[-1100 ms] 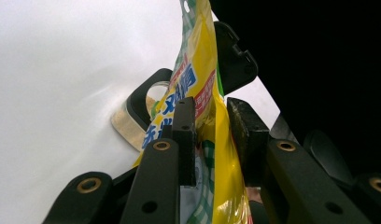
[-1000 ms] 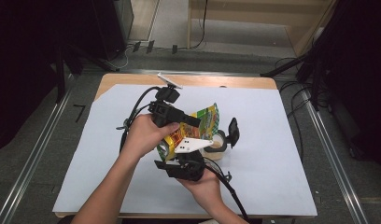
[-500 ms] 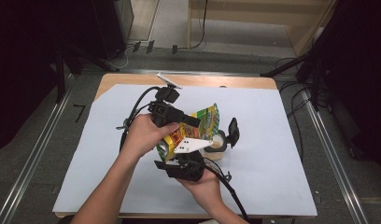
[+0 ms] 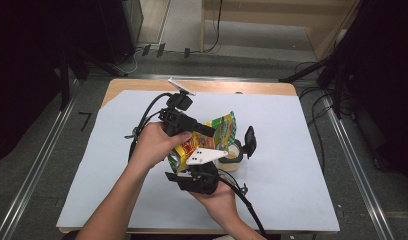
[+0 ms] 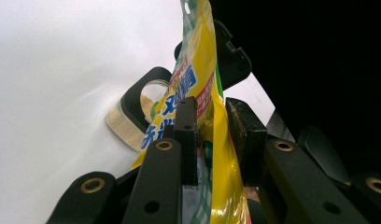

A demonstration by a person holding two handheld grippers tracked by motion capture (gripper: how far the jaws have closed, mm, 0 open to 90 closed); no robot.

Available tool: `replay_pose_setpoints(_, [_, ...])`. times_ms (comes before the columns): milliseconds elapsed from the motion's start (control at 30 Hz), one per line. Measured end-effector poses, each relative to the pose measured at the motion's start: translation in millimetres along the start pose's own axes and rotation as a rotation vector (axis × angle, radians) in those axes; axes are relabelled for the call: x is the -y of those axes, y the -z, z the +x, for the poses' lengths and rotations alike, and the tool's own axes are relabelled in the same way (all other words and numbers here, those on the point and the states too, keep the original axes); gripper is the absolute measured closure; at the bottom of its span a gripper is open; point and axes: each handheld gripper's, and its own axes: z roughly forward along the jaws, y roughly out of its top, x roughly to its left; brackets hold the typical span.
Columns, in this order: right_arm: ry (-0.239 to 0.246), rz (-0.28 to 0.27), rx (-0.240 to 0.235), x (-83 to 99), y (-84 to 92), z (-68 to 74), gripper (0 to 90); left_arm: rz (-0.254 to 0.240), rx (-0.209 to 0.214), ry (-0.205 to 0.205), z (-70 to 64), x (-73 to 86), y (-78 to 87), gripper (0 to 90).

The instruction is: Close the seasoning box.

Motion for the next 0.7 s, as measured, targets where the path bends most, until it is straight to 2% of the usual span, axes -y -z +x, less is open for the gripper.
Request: replay_pose_setpoints(700, [-0.009, 0.001, -0.003, 0.0, 0.2, -0.1, 66.8, 0.002, -0.004, 0.001, -0.3, -0.2, -0.9, 75.5])
